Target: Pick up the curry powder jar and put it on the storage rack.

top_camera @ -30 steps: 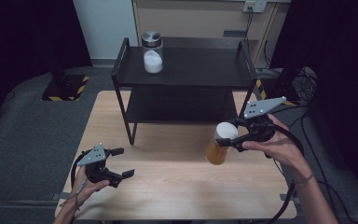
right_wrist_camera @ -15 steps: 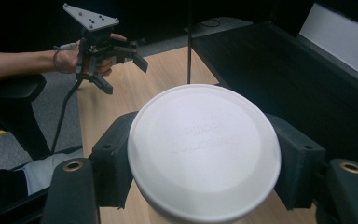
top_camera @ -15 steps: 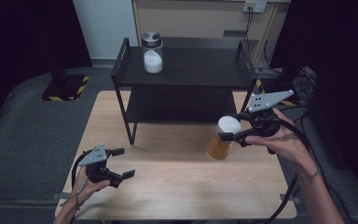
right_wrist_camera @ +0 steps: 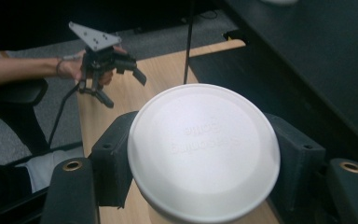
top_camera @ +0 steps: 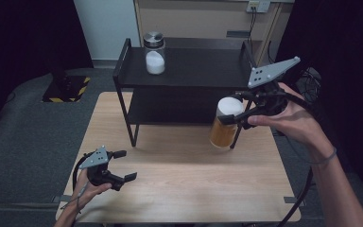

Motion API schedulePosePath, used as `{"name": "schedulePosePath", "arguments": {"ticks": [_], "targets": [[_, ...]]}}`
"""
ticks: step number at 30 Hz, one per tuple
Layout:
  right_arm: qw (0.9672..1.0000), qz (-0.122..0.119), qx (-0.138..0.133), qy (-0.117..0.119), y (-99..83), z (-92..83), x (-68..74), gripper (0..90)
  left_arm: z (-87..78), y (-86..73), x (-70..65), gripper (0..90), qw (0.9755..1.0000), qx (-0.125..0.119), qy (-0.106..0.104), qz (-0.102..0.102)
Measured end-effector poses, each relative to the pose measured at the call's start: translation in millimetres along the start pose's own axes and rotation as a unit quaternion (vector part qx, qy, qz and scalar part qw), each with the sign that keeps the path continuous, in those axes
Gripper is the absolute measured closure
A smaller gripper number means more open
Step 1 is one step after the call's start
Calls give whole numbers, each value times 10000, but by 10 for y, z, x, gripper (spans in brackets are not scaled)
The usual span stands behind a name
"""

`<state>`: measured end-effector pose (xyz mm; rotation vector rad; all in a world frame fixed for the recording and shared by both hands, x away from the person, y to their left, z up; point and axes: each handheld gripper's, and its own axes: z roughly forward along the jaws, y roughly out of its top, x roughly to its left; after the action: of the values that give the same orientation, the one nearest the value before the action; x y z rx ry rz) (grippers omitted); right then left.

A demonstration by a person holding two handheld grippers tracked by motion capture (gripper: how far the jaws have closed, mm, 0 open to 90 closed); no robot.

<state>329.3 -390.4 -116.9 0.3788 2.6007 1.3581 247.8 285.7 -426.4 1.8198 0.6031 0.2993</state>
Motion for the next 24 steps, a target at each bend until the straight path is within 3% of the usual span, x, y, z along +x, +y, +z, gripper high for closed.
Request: {"name": "schedulePosePath", "arguments": {"ticks": [11, 24], "targets": [[9999, -5, -129, -29, 353, -195, -117, 340, 0, 1, 6, 7, 10000, 8, -2, 3], [10000, 35, 33, -5, 749, -352, -383, 340, -3, 0, 15, 7, 10000, 19, 7, -13]]}}
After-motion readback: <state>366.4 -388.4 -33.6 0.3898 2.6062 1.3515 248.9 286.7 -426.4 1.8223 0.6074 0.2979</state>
